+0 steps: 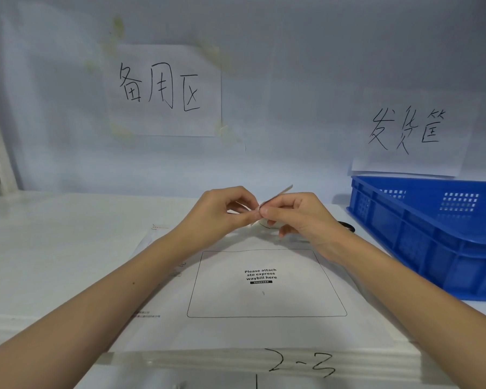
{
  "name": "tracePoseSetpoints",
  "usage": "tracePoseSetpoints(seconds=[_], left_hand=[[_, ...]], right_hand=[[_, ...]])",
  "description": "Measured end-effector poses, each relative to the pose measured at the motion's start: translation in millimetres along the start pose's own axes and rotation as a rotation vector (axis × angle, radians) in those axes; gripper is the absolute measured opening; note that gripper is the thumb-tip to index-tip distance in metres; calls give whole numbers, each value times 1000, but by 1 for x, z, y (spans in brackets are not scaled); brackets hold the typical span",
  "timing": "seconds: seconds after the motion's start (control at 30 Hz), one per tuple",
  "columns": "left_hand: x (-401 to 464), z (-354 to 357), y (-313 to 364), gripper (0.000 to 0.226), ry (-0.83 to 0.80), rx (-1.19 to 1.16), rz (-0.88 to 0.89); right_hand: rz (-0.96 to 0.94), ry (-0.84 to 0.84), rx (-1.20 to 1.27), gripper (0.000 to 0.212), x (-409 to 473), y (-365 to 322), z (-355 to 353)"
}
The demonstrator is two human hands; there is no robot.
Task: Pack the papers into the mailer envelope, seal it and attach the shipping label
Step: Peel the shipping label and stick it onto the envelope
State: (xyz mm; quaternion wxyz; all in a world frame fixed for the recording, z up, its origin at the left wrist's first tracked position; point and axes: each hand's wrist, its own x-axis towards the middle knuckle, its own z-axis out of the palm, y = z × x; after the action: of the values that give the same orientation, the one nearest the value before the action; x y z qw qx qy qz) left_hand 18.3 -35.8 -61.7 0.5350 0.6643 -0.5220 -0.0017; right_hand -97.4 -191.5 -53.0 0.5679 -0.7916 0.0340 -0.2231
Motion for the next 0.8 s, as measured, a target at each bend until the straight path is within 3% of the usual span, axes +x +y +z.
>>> tracePoseSetpoints(seconds=[0.8], left_hand=[[0,-1,1,6,6,-37,-31]], right_hand=[[-83,-17,-57,9,-1,1,3]])
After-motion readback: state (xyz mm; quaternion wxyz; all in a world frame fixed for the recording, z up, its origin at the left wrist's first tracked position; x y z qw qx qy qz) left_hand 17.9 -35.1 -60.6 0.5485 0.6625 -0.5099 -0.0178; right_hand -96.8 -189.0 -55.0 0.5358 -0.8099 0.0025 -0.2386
